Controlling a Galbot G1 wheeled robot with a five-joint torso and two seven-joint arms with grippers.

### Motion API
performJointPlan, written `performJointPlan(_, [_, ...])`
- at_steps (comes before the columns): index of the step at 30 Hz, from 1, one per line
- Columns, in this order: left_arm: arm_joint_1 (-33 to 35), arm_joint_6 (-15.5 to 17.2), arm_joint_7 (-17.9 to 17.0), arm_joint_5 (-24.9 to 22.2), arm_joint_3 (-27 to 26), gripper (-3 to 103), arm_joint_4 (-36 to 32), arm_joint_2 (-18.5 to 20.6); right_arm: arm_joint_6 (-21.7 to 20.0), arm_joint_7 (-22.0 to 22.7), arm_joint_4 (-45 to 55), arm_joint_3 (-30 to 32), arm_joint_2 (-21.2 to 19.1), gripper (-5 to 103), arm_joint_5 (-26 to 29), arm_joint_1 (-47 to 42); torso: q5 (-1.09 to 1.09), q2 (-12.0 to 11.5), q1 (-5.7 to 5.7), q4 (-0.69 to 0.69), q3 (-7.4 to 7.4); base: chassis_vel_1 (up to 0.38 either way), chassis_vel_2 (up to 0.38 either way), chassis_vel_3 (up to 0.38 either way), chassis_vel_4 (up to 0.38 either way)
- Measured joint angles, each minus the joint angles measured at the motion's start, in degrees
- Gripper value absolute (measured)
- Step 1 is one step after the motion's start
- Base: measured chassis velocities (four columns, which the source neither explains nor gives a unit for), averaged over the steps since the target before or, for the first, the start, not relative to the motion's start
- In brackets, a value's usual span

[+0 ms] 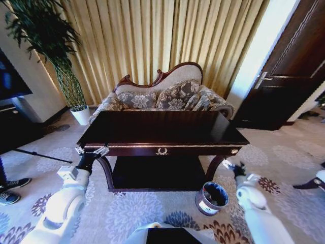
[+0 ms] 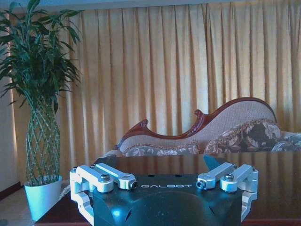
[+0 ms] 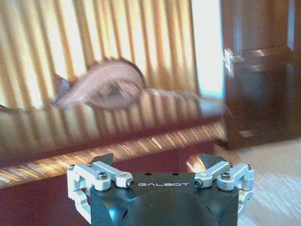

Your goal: Move to the front of the table and place the trash on the table into the trash bin.

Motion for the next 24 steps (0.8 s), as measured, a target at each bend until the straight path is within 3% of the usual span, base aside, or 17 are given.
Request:
performJointPlan(3, [-0.1, 0.0, 0.0, 0.1, 0.4, 100, 0.3, -0.2, -1.9, -0.2, 11.0, -0.4, 1.6, 100, -0.8, -3.4, 0.01, 0.0, -0.01, 0.01, 0.00, 0.000, 0.000, 0.000, 0.000])
performJointPlan(9, [0.2, 0.0, 0.0, 0.1, 0.4, 100, 0.3, -0.1, -5.1, -3.1, 22.5, -4.4, 2.3, 100, -3.5, -5.0, 0.01, 0.0, 0.00, 0.03, 0.00, 0.000, 0.000, 0.000, 0.000])
performJointPlan(17, [0.4, 0.3, 0.0, 0.1, 0.5, 100, -0.5, -0.3, -7.3, -4.9, 23.9, -4.9, 2.2, 100, -6.1, -5.1, 0.02, 0.0, 0.00, 0.03, 0.01, 0.000, 0.000, 0.000, 0.000])
performJointPlan(24, [0.0, 3.7, -1.1, -1.6, 0.5, 100, -2.8, -0.3, -7.1, -4.9, 22.1, -4.0, 2.5, 100, -6.2, -6.3, 0.02, 0.0, 0.01, 0.02, 0.02, 0.015, -0.015, -0.015, 0.023])
